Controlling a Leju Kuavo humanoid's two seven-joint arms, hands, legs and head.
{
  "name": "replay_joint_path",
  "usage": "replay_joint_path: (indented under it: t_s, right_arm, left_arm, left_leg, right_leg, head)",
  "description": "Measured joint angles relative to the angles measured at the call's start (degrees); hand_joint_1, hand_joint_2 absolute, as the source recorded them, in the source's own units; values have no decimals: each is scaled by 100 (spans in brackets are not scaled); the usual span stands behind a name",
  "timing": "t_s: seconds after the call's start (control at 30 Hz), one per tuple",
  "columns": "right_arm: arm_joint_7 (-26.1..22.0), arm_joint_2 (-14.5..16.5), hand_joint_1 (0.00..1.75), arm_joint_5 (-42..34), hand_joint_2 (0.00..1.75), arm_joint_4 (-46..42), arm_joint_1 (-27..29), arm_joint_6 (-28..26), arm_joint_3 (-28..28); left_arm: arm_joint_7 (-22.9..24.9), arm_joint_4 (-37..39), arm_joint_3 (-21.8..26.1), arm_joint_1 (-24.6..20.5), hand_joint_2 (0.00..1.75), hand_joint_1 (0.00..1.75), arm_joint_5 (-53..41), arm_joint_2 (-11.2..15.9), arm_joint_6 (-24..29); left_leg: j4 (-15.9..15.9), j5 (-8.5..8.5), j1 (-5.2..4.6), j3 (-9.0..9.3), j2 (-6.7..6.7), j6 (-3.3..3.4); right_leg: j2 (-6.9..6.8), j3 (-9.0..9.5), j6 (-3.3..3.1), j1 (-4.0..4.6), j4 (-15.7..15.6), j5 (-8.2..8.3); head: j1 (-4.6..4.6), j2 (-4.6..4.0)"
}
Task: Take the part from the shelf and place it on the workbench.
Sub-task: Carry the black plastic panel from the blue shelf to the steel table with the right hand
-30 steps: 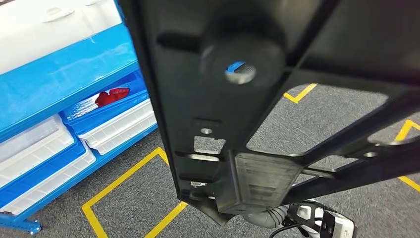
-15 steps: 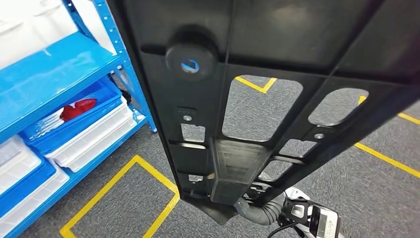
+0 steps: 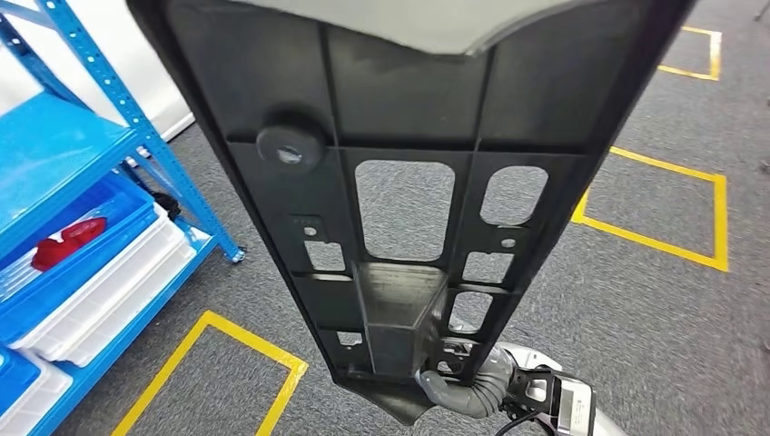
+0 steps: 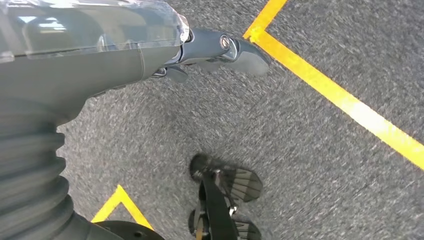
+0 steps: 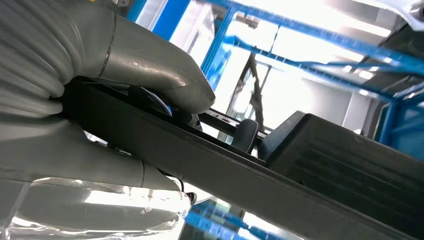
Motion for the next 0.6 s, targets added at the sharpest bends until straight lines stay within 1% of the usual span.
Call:
replay_joint_path:
  t_s: [0.03, 0.07, 0.1, 0.13, 0.17, 0.2, 0.23, 0.27, 0.3, 0.33, 0.37, 0.4, 0.43, 0.47, 0.5, 0.53, 0.57, 0.6]
  right_arm:
    - [0, -3, 175, -2, 175, 5, 4, -17, 16]
    - [0, -6, 175, -5, 175, 11, 11, -25, 31]
    - [0, -6, 175, -11, 175, 15, 19, -25, 43]
    - [0, -6, 175, -19, 175, 21, 28, -23, 51]
    - [0, -6, 175, -27, 175, 27, 25, -19, 57]
    - [0, -6, 175, -35, 175, 34, 14, -14, 62]
    - [0, -5, 175, -40, 175, 44, 4, -10, 67]
    - [0, 1, 175, -43, 175, 54, -9, -7, 75]
    - [0, 6, 175, -42, 175, 65, -13, -6, 84]
    - [0, 12, 175, -41, 175, 78, -12, -5, 93]
    - [0, 18, 175, -41, 175, 88, -12, -3, 102]
    - [0, 18, 175, -42, 175, 95, -16, -1, 108]
    - [0, 17, 175, -45, 175, 98, -26, 3, 112]
    - [0, 18, 175, -48, 175, 99, -40, 10, 115]
    - [0, 18, 175, -54, 175, 96, -59, 21, 119]
    - [0, 17, 175, -65, 175, 92, -77, 36, 122]
    - [0, 17, 175, -79, 175, 88, -89, 51, 127]
    - [0, 14, 175, -97, 175, 84, -99, 63, 130]
  left_arm:
    - [32, 1, -1, -4, 175, 0, -16, -5, 10]
    - [61, 1, -2, -12, 175, 0, -25, -9, 16]
    - [83, 2, -2, -22, 175, 0, -30, -11, 20]
    - [99, 1, -2, -35, 175, 0, -32, -16, 22]
    - [104, 1, -2, -43, 175, 0, -30, -22, 26]
    - [102, 0, -2, -43, 175, 0, -21, -29, 33]
    - [98, 0, -1, -37, 175, 0, -12, -37, 40]
    - [92, 1, 2, -24, 175, 0, 0, -41, 53]
    - [90, 1, 6, -11, 175, 0, 12, -45, 66]
    - [87, 1, 10, -5, 175, 0, 21, -48, 78]
    - [86, 1, 15, -6, 175, 0, 35, -52, 90]
    - [86, 0, 21, -12, 175, 0, 49, -57, 99]
    - [87, 0, 28, -18, 175, 0, 65, -64, 111]
    - [87, 0, 39, -23, 175, 0, 84, -69, 130]
    - [87, 0, 55, -23, 175, 0, 96, -72, 159]
    - [85, 1, 75, -24, 175, 0, 108, -73, 186]
    - [78, 0, 99, -27, 175, 0, 120, -71, 212]
    - [69, 0, 127, -31, 175, 0, 128, -71, 230]
  left_leg:
    - [-149, 26, -12, 59, -73, 25]
    - [-183, 25, -27, 66, -37, 46]
    - [-226, 65, -26, 79, 26, 75]
    - [-287, 112, -19, 104, 90, 106]
    - [-360, 166, -8, 130, 159, 147]
    - [-429, 217, 3, 149, 234, 179]
    - [-461, 244, -6, 152, 311, 200]
    - [-469, 255, -16, 141, 388, 218]
    - [-461, 256, -26, 126, 469, 219]
    - [-446, 252, -31, 113, 546, 218]
    - [-428, 244, -31, 101, 619, 212]
    - [-402, 231, -29, 92, 685, 200]
    - [-364, 209, -26, 85, 744, 180]
    - [-324, 181, -37, 73, 799, 150]
    - [-282, 150, -47, 62, 848, 116]
    - [-245, 124, -58, 60, 897, 78]
    - [-231, 112, -66, 63, 946, 40]
    - [-225, 107, -62, 76, 1000, 9]
  right_leg:
    - [59, -13, 34, -15, -11, 20]
    - [117, -23, 76, -22, -34, 46]
    - [172, -28, 121, -26, -65, 76]
    - [158, -36, 152, -20, -77, 86]
    - [63, -65, 171, -2, -28, 33]
    - [-73, -140, 180, 15, 132, -92]
    - [-235, -258, 180, 17, 407, -278]
    - [-345, -406, 188, 16, 766, -487]
    - [-394, -539, 202, 7, 1099, -636]
    - [-421, -600, 218, 0, 1293, -690]
    - [-446, -565, 233, -8, 1291, -643]
    - [-487, -415, 242, -14, 1064, -507]
    - [-583, -186, 243, -18, 678, -351]
    - [-720, 18, 218, -4, 334, -251]
    - [-828, 161, 185, 8, 79, -193]
    - [-898, 224, 147, 25, -53, -186]
    - [-897, 214, 103, 46, -54, -203]
    - [-831, 200, 71, 47, -63, -189]
  head:
    - [-1, 0]
    - [-1, 0]
    - [-1, 0]
    - [0, 0]
    - [3, 0]
    - [5, 0]
    - [7, 0]
    - [8, 0]
    - [8, 0]
    - [7, 0]
    - [7, 0]
    - [7, 0]
    - [7, 0]
    - [7, 0]
    - [7, 0]
    - [7, 0]
    - [7, 0]
    - [7, 0]
